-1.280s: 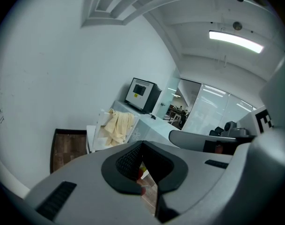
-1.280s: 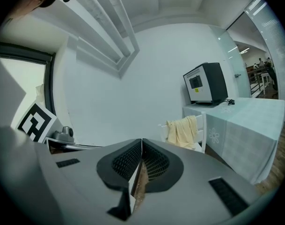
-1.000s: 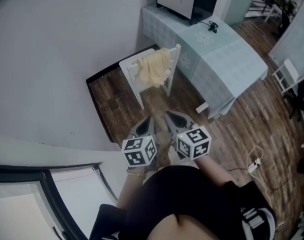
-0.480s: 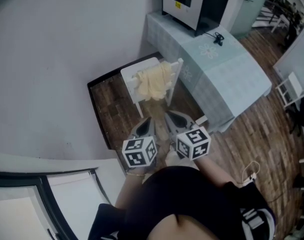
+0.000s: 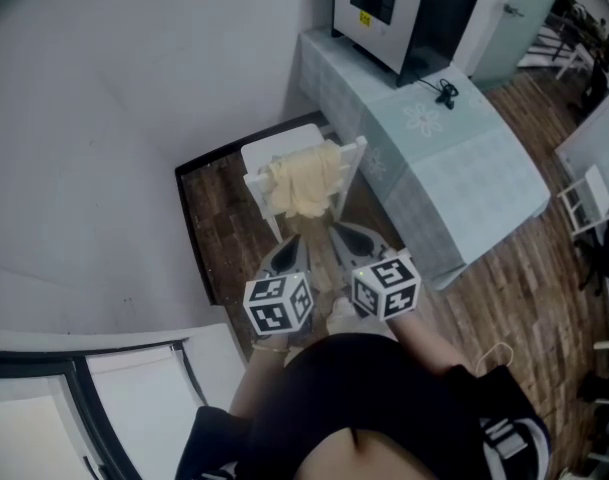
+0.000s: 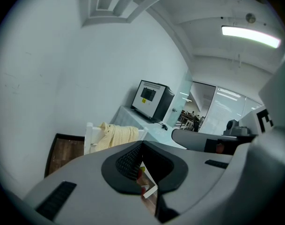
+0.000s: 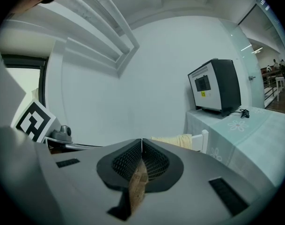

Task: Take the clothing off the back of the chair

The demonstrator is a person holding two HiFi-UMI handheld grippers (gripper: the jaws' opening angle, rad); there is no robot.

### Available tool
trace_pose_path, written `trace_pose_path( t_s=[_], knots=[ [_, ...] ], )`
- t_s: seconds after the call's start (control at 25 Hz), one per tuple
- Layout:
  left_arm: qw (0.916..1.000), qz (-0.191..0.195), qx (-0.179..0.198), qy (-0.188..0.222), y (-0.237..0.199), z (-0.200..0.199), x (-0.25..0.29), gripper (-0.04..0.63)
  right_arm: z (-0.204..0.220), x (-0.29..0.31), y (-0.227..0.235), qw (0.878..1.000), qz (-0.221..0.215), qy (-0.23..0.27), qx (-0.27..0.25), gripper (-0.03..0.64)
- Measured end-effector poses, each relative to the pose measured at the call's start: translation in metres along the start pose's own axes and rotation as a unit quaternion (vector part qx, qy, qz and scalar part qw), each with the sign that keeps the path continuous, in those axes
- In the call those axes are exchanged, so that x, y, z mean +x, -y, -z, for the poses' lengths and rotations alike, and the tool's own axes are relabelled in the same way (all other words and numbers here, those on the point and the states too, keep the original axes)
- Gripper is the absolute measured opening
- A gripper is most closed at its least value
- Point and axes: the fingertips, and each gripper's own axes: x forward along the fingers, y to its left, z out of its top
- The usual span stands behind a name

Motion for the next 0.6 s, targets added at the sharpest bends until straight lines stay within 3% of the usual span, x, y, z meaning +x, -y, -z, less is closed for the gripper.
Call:
trace_pose_path(
  t_s=[0.6],
  knots=[
    [0.9981,-0.054,-0.027,0.013,0.0,-0.014,0.063,0.0,-0.011,0.035,0.057,0.998,-0.048,-0.022,-0.025,0.014]
  ],
)
